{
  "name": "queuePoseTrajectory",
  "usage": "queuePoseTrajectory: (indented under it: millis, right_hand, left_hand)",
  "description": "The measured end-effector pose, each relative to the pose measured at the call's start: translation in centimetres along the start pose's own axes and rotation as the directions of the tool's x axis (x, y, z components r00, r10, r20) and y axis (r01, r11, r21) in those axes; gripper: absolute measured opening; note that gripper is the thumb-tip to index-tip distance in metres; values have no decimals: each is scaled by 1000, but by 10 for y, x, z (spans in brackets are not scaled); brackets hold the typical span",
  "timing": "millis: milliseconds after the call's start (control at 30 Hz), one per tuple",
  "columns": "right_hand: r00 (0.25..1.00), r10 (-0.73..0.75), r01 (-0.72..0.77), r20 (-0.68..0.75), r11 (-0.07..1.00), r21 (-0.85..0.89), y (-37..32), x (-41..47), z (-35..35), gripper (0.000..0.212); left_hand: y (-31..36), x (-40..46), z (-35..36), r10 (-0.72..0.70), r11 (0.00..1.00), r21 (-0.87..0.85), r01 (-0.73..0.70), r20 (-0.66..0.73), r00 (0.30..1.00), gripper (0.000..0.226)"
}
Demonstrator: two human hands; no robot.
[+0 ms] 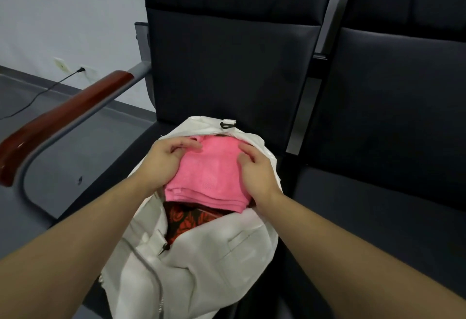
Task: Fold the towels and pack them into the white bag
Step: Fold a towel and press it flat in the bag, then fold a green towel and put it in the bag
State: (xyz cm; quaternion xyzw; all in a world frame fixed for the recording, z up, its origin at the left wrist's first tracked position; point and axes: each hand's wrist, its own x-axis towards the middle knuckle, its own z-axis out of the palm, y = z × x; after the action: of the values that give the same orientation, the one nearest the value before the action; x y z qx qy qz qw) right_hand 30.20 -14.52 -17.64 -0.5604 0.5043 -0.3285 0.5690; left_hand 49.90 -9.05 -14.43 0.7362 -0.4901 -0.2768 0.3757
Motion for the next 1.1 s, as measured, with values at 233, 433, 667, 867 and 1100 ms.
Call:
queuePoseTrajectory:
  millis: [233,433,667,867,1100]
  right_hand:
    - [913,370,-381,171,924,31,-8,17,-6,74]
    - [952,290,-301,95,943,142,-8,22,-3,65]
    - [909,364,-401,204,898,183,6,25,-8,70]
    - [944,210,-178,254,974,-142,10,-16,-14,60]
    - [984,-18,50,176,982,-184,-14,-102,-103,36]
  left_hand:
    - [-17,8,9,-333,942,9,337,172,927,23]
    - [-16,11,10,-304,940,-74,333,257,917,24]
    - [-12,1,27,-332,936,205,287,237,913,56]
    - [-5,-25,44,-231,791,605,88,162,959,69]
    - [76,-96,97,21,935,341,-98,222,975,67]
